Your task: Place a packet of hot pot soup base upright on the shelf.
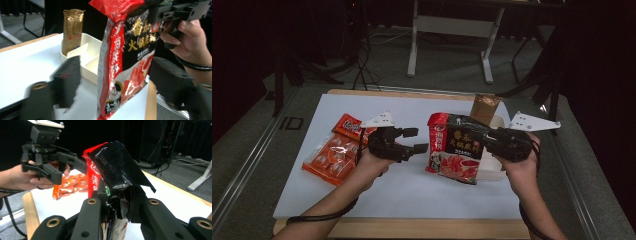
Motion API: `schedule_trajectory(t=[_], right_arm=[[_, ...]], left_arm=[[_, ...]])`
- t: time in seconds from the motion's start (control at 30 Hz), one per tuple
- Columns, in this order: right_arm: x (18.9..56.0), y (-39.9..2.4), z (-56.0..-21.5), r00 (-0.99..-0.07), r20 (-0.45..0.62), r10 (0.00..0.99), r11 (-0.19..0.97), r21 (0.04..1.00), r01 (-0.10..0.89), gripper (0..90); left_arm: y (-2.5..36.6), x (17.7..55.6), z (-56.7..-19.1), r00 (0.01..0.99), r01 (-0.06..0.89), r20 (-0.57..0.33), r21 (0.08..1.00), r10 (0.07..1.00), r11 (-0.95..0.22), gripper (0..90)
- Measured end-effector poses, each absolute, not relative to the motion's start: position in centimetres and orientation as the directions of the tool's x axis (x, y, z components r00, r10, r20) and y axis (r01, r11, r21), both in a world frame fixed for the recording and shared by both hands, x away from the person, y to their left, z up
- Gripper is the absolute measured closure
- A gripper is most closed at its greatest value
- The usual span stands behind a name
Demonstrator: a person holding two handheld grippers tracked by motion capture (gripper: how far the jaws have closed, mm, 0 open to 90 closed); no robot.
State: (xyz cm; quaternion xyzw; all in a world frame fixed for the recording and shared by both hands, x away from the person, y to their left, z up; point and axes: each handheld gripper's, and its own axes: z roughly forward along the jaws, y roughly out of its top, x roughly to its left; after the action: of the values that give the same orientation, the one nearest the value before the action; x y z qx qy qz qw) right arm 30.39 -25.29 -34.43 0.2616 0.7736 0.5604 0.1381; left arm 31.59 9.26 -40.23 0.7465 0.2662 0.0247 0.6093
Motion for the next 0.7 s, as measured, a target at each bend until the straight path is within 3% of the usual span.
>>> schedule_trajectory(t=[0.37, 0.47, 0.7], right_arm=[[31.5, -26.2, -34.0, -0.808, 0.065, 0.586, 0.221, 0.946, 0.237, 76.2], [31.9, -26.6, -33.9, -0.799, 0.065, 0.598, 0.212, 0.948, 0.236, 76.1], [33.1, -27.7, -33.5, -0.779, 0.055, 0.625, 0.199, 0.953, 0.228, 76.1]], left_arm=[[10.9, 31.0, -40.8, 0.837, 0.376, -0.280, 0.919, 0.470, -0.122, 10.7], [11.3, 30.9, -41.2, 0.834, 0.386, -0.283, 0.913, 0.474, -0.135, 2.0], [11.7, 30.2, -42.4, 0.843, 0.365, -0.241, 0.913, 0.481, -0.180, 1.1]])
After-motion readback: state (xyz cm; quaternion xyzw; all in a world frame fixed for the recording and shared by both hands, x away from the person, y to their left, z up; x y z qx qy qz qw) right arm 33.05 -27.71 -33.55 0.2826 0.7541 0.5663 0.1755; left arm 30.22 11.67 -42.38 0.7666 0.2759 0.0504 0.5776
